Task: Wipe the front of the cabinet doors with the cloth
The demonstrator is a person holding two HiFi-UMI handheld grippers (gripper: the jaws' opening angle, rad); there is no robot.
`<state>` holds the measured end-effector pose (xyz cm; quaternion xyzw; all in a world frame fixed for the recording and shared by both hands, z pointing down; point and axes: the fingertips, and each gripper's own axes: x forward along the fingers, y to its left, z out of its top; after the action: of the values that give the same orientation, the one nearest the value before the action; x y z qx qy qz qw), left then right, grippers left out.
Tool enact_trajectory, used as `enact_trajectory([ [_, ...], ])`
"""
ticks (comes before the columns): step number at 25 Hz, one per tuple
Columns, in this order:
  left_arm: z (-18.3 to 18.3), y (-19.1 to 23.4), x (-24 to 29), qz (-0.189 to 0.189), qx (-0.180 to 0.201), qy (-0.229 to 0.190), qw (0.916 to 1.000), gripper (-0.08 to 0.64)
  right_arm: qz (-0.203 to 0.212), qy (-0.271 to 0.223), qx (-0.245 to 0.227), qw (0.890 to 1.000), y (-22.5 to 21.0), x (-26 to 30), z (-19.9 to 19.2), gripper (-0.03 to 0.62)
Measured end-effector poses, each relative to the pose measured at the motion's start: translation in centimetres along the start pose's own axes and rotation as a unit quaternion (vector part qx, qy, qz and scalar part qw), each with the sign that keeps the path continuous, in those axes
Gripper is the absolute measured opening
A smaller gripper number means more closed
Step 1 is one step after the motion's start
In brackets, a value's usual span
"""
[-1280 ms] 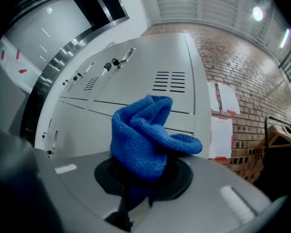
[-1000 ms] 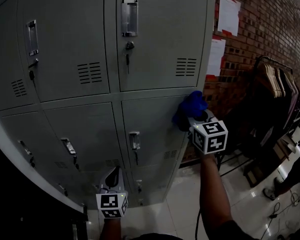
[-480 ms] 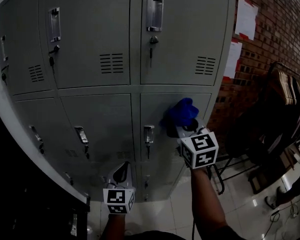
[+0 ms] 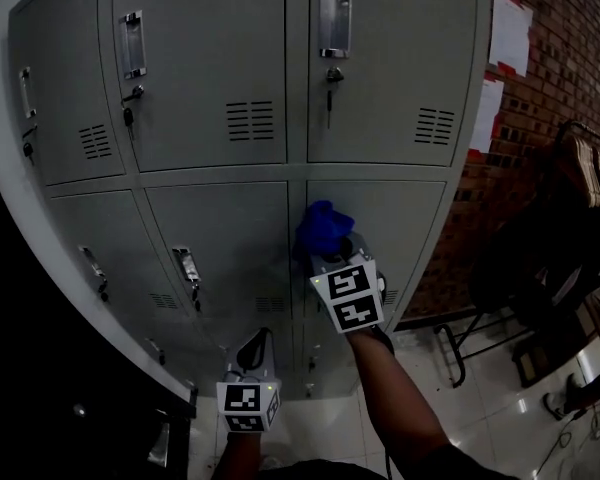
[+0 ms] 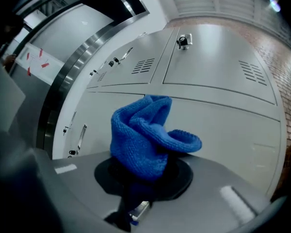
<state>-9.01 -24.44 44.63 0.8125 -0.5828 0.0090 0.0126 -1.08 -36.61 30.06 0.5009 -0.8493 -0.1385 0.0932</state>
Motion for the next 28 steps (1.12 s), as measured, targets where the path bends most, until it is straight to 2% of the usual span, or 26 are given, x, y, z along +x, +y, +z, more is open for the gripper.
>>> enact_trajectory([
  [6,-0.3,0.1,-0.1,0.001,-0.008,0.002,1.0000,0.009,0.011,0.007,-0.006,1.000,0.0,0.0,0.0,0.068],
  [10,-0.3,0.0,0.0,-0.003,-0.006,0.004,1.0000,0.011,-0.004,0.009,-0.013,1.000,-1.2,-0.6,-0.4,0.069],
  [21,-0.6,-2.2,0.8,-0.022,-0.004,0.009,0.9997,0.009,-0.072,0.023,-0.001,0.997,-9.0,-4.6,-3.4,0.069],
  [28,-0.1,-3.7,1.1,-0.041,-0.002,-0.004,0.9991,0.009,-0.115,0.032,0.007,0.993,-15.1,-7.7,-5.4,0.072],
])
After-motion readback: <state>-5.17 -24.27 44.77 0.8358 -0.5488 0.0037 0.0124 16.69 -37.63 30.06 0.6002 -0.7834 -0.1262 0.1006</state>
